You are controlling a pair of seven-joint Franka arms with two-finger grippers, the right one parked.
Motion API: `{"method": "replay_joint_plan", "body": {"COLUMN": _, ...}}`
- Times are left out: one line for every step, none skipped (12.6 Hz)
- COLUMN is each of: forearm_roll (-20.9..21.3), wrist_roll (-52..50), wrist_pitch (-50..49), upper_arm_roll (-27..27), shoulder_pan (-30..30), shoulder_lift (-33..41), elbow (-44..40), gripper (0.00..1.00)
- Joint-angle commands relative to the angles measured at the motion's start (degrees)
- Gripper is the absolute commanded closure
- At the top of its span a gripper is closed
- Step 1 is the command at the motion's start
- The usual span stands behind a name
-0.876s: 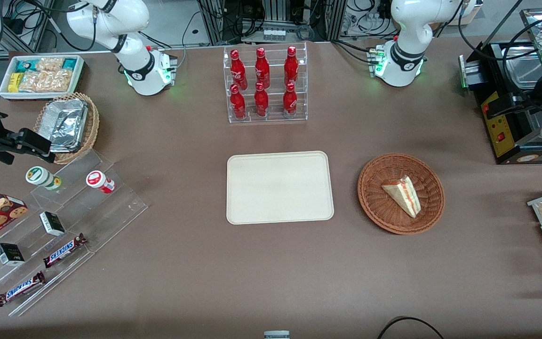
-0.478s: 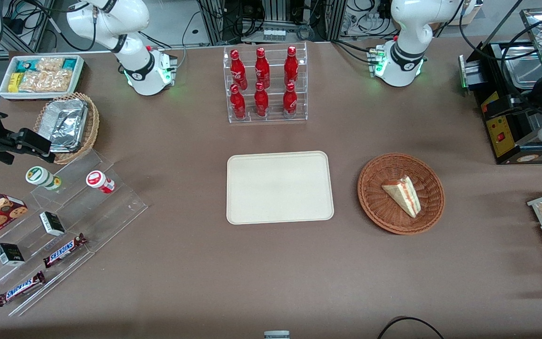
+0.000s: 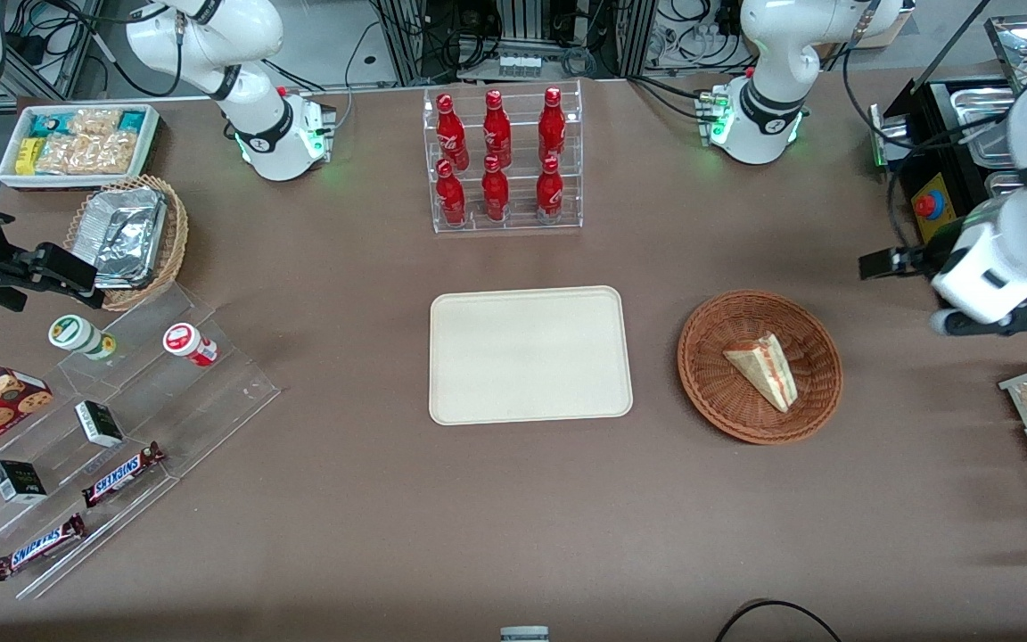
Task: Place sandwich from basket to tray
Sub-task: 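Move the left gripper over the wrapped sandwich in the wicker basket, then lower the open left gripper around the sandwich's upright edge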
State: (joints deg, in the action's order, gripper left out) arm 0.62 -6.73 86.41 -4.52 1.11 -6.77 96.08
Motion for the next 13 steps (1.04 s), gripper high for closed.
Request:
{"method": "replay_joint_plan", "body": {"forearm_roll": 0.1, "wrist_roll": -2.5, "wrist_pitch": 8.3, "upper_arm_roll": -1.4, "shoulder_pan": -0.3, "shoulder_lift": 1.9, "elbow": 8.5, "gripper": 0.0}}
{"method": "replay_joint_plan", "body": {"forearm_roll": 0.3, "wrist_roll": -3.6, "wrist_pitch": 11.4, "upper_arm_roll": -1.9, "shoulder_pan": -0.3, "shoulder_lift": 2.0, "elbow": 11.1, "gripper": 0.0}}
{"method": "replay_joint_plan", "body": {"forearm_roll": 0.5, "wrist_roll": -4.9, "wrist_pitch": 14.5, "upper_arm_roll": -2.3, "shoulder_pan": -0.8, "shoulder_lift": 2.1, "elbow": 13.7, "gripper": 0.0}}
{"method": "replay_joint_plan", "body": {"forearm_roll": 0.6, "wrist_roll": -6.0, "wrist_pitch": 17.5, "upper_arm_roll": -2.3, "shoulder_pan": -1.7, "shoulder_lift": 2.1, "elbow": 16.0, "gripper": 0.0}}
{"method": "replay_joint_plan", "body": {"forearm_roll": 0.6, "wrist_roll": -7.5, "wrist_pitch": 21.0, "upper_arm_roll": -2.3, "shoulder_pan": -2.0, "shoulder_lift": 2.1, "elbow": 18.3, "gripper": 0.0}}
{"method": "replay_joint_plan", "body": {"forearm_roll": 0.6, "wrist_roll": -8.9, "wrist_pitch": 24.1, "upper_arm_roll": -2.4, "shoulder_pan": -2.3, "shoulder_lift": 2.1, "elbow": 20.2, "gripper": 0.0}}
{"method": "replay_joint_plan", "body": {"forearm_roll": 0.6, "wrist_roll": -11.1, "wrist_pitch": 27.3, "upper_arm_roll": -2.4, "shoulder_pan": -2.8, "shoulder_lift": 2.0, "elbow": 21.9, "gripper": 0.0}}
{"method": "replay_joint_plan", "body": {"forearm_roll": 0.6, "wrist_roll": -13.8, "wrist_pitch": 30.0, "upper_arm_roll": -2.4, "shoulder_pan": -2.9, "shoulder_lift": 1.9, "elbow": 23.2, "gripper": 0.0}}
{"method": "replay_joint_plan", "body": {"forearm_roll": 0.6, "wrist_roll": -17.4, "wrist_pitch": 32.7, "upper_arm_roll": -2.4, "shoulder_pan": -3.5, "shoulder_lift": 1.7, "elbow": 24.3, "gripper": 0.0}}
{"method": "replay_joint_plan", "body": {"forearm_roll": 0.6, "wrist_roll": -21.1, "wrist_pitch": 35.3, "upper_arm_roll": -2.4, "shoulder_pan": -3.6, "shoulder_lift": 1.5, "elbow": 25.5, "gripper": 0.0}}
{"method": "replay_joint_plan", "body": {"forearm_roll": 0.6, "wrist_roll": -24.0, "wrist_pitch": 37.6, "upper_arm_roll": -2.4, "shoulder_pan": -3.6, "shoulder_lift": 1.5, "elbow": 26.8, "gripper": 0.0}}
{"method": "replay_joint_plan", "body": {"forearm_roll": 0.6, "wrist_roll": -27.9, "wrist_pitch": 39.7, "upper_arm_roll": -2.4, "shoulder_pan": -3.6, "shoulder_lift": 1.5, "elbow": 28.1, "gripper": 0.0}}
{"method": "replay_joint_plan", "body": {"forearm_roll": 0.6, "wrist_roll": -31.9, "wrist_pitch": 41.3, "upper_arm_roll": -2.5, "shoulder_pan": -3.6, "shoulder_lift": 1.5, "elbow": 28.8, "gripper": 0.0}}
